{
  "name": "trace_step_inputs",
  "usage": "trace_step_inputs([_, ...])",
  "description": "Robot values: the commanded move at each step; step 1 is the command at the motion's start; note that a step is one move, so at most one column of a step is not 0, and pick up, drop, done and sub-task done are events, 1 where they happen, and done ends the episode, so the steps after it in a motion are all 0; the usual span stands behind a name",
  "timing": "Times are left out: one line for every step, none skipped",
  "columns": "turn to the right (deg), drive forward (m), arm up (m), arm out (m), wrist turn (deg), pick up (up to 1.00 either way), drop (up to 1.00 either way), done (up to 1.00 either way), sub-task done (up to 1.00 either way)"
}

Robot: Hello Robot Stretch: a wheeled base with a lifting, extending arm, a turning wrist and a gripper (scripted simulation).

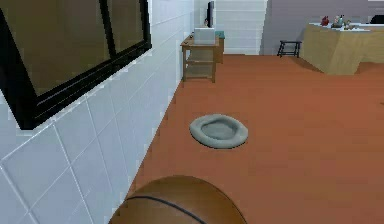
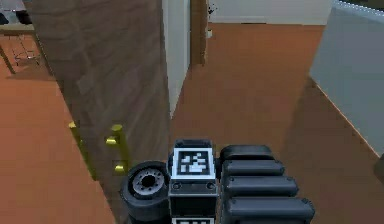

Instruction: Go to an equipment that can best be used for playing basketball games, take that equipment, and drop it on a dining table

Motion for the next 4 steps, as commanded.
trace_step_inputs([3.0, 0.00, 0.00, 0.00, 0.0, 0.00, 0.00, 0.00, 0.00])
trace_step_inputs([0.0, 0.55, 0.00, 0.00, 0.0, 0.00, 0.00, 0.00, 0.00])
trace_step_inputs([39.0, 0.00, 0.00, 0.00, 0.0, 0.00, 0.00, 0.00, 0.00])
trace_step_inputs([0.0, 1.00, 0.00, 0.00, 0.0, 0.00, 0.00, 0.00, 0.00])
